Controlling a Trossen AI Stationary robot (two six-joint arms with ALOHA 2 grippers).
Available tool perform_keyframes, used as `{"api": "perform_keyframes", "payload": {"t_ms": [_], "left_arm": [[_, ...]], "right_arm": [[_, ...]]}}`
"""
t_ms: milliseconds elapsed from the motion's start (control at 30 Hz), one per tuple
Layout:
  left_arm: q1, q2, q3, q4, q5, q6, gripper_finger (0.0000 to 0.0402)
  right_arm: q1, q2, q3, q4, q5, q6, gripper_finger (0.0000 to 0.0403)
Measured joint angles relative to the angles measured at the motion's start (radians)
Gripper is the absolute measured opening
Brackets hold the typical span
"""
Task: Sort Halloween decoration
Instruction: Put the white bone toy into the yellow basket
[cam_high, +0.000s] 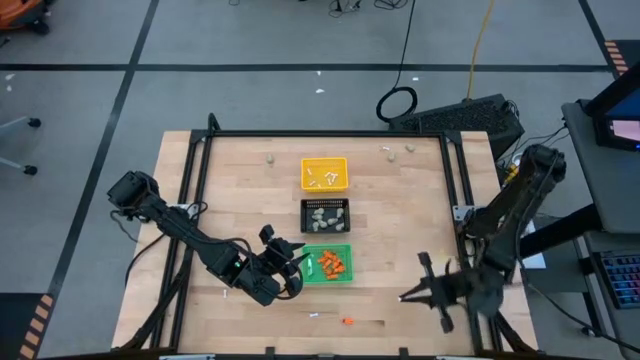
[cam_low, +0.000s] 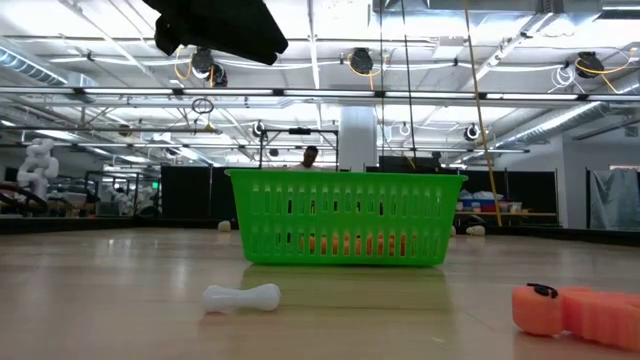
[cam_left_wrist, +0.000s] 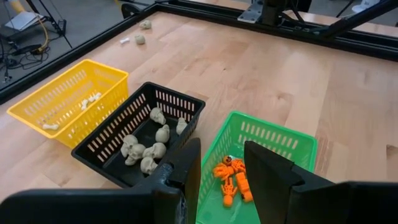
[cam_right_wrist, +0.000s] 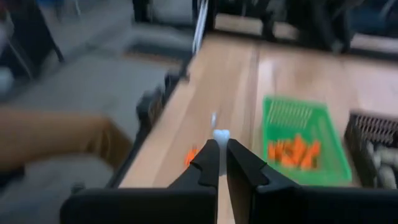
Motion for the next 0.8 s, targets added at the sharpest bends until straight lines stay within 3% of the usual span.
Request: {"api": "perform_keyframes", "payload": {"t_ms": [167, 300, 567, 800], "left_arm": [[0.0, 0.0, 0.0, 0.0, 0.0, -0.001, 0.0122], [0.0, 0.0, 0.0, 0.001, -0.003, -0.013, 0.0122], [0.0, 0.002, 0.0, 0.002, -0.047, -0.026, 0.0122], [0.003, 0.058, 0.0, 0.026, -0.165, -0.026, 0.0122]], "right_arm": [[-0.109, -0.092, -0.247, 0.533, -0.019, -0.257, 0.0], [-0.222, -0.094, -0.358, 0.858, -0.15, -0.405, 0.0], [-0.419, -0.094, -0.384, 0.985, -0.385, -0.494, 0.0], [-0.509, -0.067, -0.384, 1.073, -0.402, -0.544, 0.0]]}}
